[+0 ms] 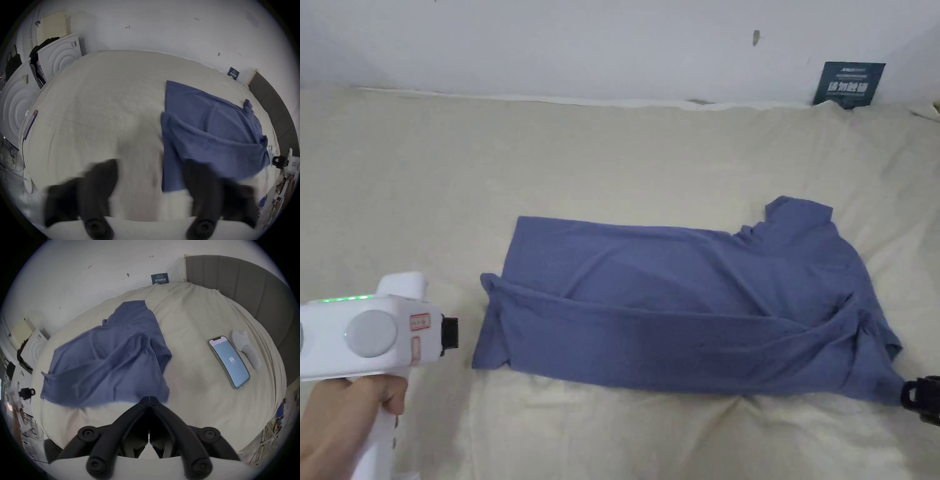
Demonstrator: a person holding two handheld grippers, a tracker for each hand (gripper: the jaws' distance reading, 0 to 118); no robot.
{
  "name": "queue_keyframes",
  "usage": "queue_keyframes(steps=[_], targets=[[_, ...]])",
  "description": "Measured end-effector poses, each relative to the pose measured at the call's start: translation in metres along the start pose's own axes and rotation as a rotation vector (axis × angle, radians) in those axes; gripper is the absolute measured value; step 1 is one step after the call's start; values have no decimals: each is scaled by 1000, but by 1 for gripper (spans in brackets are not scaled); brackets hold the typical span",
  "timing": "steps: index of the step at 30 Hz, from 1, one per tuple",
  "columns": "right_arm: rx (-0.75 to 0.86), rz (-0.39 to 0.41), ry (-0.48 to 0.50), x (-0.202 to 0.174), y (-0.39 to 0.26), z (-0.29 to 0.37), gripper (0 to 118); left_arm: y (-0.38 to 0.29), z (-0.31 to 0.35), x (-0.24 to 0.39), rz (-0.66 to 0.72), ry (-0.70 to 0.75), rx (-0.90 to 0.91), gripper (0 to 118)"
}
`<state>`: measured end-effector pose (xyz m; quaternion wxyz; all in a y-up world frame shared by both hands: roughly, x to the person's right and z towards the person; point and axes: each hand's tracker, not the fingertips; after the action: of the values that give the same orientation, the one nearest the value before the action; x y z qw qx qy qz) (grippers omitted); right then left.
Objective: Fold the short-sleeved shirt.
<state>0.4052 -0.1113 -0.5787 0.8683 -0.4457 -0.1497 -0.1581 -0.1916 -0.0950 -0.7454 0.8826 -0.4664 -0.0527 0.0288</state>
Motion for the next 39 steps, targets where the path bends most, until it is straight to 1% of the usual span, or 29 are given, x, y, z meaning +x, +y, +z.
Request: queue_keyframes(steps=[3, 4, 5, 6, 7, 8, 9, 10, 12, 13, 14, 15, 16, 17, 18, 19, 20, 22, 23, 25, 27, 28, 29, 30, 31, 32, 33, 36, 39], targets=[[-40, 33, 33, 10, -19, -9, 0, -29, 22, 24, 10, -49, -36, 0], [-48, 36, 27, 14, -21, -11, 0, -16, -4, 12, -10, -50, -54, 0], [-48, 35, 25, 4, -22, -10, 0, -17, -10, 14, -13, -44, -47, 0], [-55, 33, 32, 4, -21, -12, 0, -18, -15, 18, -21, -51, -50, 10], [-61, 34, 37, 6, -20, -14, 0, -18, -19, 22, -18, -59, -55, 54], [-60, 36, 35, 7, -18, -16, 0, -7, -27, 17, -22, -57, -68, 109], [-98, 297, 193, -18, -14, -14, 0, -5, -40, 18, -26, -84, -155, 117], [-96, 299, 192, -21, -12, -14, 0, 0, -45, 18, -68, -101, -59, 116], [-95, 316, 186, -26, -5, -19, 0, 1, -59, 22, -53, -58, -125, 116], [-46, 180, 104, -11, -12, -11, 0, 2, -62, 21, -60, -1, -76, 115], [-44, 186, 105, -9, -11, -11, 0, 1, -65, 20, -65, 29, -60, 109], [-46, 190, 105, -7, -10, -12, 1, 0, -68, 21, -61, 8, -52, 74], [-45, 195, 99, -5, -9, -13, 1, 3, -61, 16, -49, -10, -55, 0], [-62, 169, 59, -7, -2, -22, 3, 3, -59, 13, -9, -42, -39, 0], [-54, 179, 65, -6, 2, -26, 31, -2, -61, 12, 46, -65, -48, 0], [-35, 175, 74, -6, 3, -28, 77, 0, -61, 13, -8, -28, -55, 0], [-16, 170, 68, -6, 6, -31, 116, 1, -58, 16, -14, -37, -64, 0], [-9, 123, 71, -7, 7, -33, 115, -3, -52, 15, -14, -37, -58, 0], [1, 124, 78, -9, 8, -33, 115, -7, -50, 15, 0, -44, -75, 0], [-74, 109, 64, -10, 16, -51, 116, 9, -60, 11, -5, -40, -75, 0], [-69, 108, 53, -12, 21, -64, 115, 3, -58, 13, -15, -36, -104, 0], [-92, 113, 49, -13, 23, -69, 111, 4, -64, 16, -36, -25, -105, 0], [-99, 113, 51, -13, 26, -74, 97, 3, -63, 16, -43, -19, -103, 0], [-99, 113, 63, -12, 26, -75, 46, 0, -61, 16, -53, -14, -108, 0], [-102, 121, 65, -13, 27, -76, 11, -2, -58, 15, -59, -5, -114, 0], [-71, 122, 100, -14, 27, -71, 10, 5, -54, 25, -66, 0, -121, 0], [-74, 87, 45, -16, 25, -58, 10, 6, -49, 28, -56, 0, -115, 0], [-58, 109, 67, -18, 21, -40, 10, 16, -46, 16, -46, 8, -107, 0], [-59, 97, 99, -2, 23, -34, 10, 20, -34, 8, -34, 1, -93, 0]])
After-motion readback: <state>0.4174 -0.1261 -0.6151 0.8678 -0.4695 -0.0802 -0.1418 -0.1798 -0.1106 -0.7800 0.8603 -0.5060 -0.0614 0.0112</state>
